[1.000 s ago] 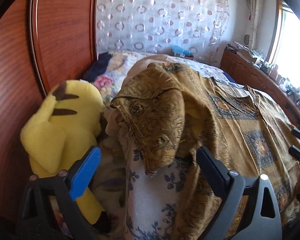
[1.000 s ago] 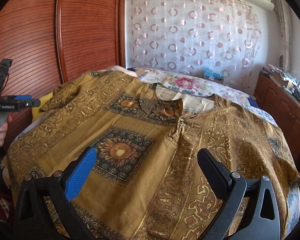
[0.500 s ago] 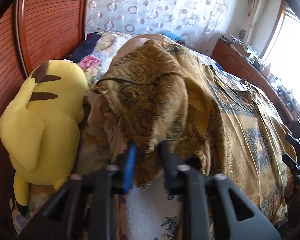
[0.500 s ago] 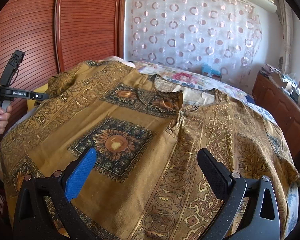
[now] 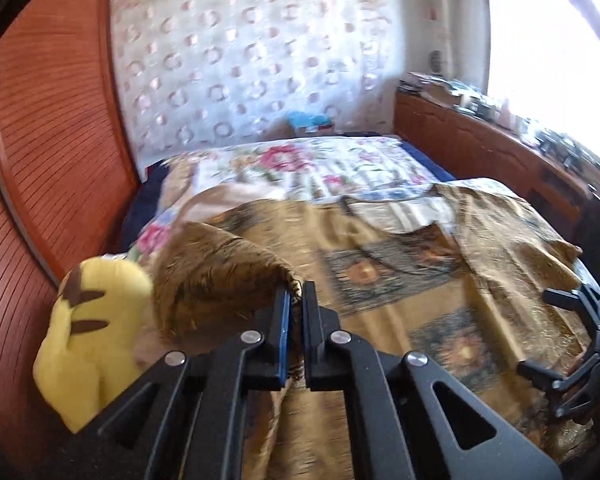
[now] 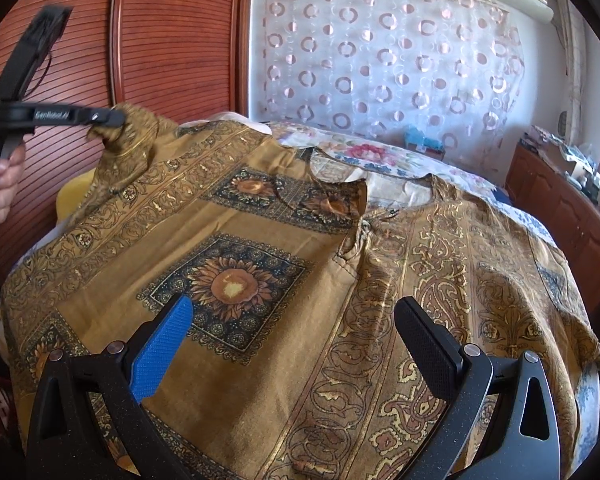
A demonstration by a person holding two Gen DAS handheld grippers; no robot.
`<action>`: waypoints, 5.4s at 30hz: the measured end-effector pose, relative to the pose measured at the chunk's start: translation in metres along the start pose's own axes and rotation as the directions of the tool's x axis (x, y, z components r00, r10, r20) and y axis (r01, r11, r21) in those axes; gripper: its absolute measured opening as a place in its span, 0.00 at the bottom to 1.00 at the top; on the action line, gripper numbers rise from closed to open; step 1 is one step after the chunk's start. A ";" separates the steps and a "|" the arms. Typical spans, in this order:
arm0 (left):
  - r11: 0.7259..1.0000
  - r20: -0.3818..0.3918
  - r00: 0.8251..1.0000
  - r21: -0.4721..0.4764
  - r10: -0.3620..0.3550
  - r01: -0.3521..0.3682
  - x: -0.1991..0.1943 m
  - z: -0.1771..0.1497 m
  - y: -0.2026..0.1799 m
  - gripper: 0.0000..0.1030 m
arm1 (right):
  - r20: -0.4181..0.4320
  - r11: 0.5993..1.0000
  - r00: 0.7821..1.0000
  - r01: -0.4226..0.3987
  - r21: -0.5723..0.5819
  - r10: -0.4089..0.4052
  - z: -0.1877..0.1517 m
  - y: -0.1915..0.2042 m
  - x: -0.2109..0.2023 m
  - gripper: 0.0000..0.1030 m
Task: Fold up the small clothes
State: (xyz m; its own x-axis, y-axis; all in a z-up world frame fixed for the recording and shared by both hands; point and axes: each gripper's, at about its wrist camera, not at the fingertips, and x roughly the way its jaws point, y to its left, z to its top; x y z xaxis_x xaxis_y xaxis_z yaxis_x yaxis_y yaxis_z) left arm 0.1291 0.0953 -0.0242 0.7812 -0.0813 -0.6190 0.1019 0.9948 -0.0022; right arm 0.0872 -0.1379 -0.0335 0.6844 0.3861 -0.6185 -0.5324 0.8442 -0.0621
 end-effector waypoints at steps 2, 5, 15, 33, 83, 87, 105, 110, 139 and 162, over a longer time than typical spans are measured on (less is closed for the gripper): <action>1.000 -0.004 1.000 0.006 -0.030 0.030 -0.002 0.001 -0.006 0.10 | 0.004 1.000 1.000 0.003 -0.001 -0.003 -0.001 0.001 -0.001 0.99; 0.997 0.007 0.997 0.009 -0.073 0.073 -0.013 -0.001 -0.006 0.41 | 0.005 1.000 1.000 0.001 0.000 -0.001 -0.001 0.001 0.000 0.99; 0.994 -0.067 0.997 -0.101 0.043 -0.049 0.006 -0.026 0.051 0.53 | 0.005 1.000 1.000 0.000 0.003 0.000 -0.002 0.001 0.000 0.99; 0.991 -0.095 0.993 -0.105 0.067 -0.077 0.046 -0.015 0.067 0.45 | 0.020 0.994 0.994 -0.109 0.007 0.109 0.009 0.011 -0.005 0.99; 0.978 -0.200 0.966 0.099 -0.162 0.184 0.087 -0.025 -0.091 0.57 | -0.051 0.906 0.934 0.357 0.229 -0.355 -0.033 -0.253 -0.077 0.82; 0.978 -0.203 0.971 0.141 -0.124 0.155 0.088 -0.027 -0.099 0.57 | -0.103 0.884 0.926 0.377 0.276 -0.363 -0.045 -0.292 -0.076 0.79; 0.971 -0.227 0.960 0.134 -0.166 0.199 0.090 -0.029 -0.103 0.59 | -0.271 0.840 0.950 0.271 0.470 -0.155 -0.082 -0.341 -0.045 0.65; 0.968 -0.230 0.958 0.140 -0.171 0.207 0.090 -0.029 -0.106 0.63 | -0.266 0.841 0.955 0.248 0.481 -0.130 -0.084 -0.336 -0.048 0.44; 0.964 -0.193 0.955 0.099 -0.225 0.247 0.084 -0.025 -0.097 0.76 | -0.062 0.984 0.994 0.102 0.145 -0.094 0.007 -0.218 -0.027 0.10; 0.967 -0.073 0.969 0.081 -0.236 0.241 0.078 0.025 -0.104 0.76 | -0.167 0.935 0.976 0.187 0.302 -0.141 -0.014 -0.282 -0.006 0.44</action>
State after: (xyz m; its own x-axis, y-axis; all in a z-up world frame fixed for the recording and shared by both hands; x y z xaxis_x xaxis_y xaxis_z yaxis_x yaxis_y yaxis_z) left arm 0.1955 -0.0157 -0.0525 0.6880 -0.3089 -0.6567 0.3372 0.9373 -0.0876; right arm 0.2267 -0.3833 -0.0231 0.6601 0.1954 -0.7253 -0.2194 0.9736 0.0626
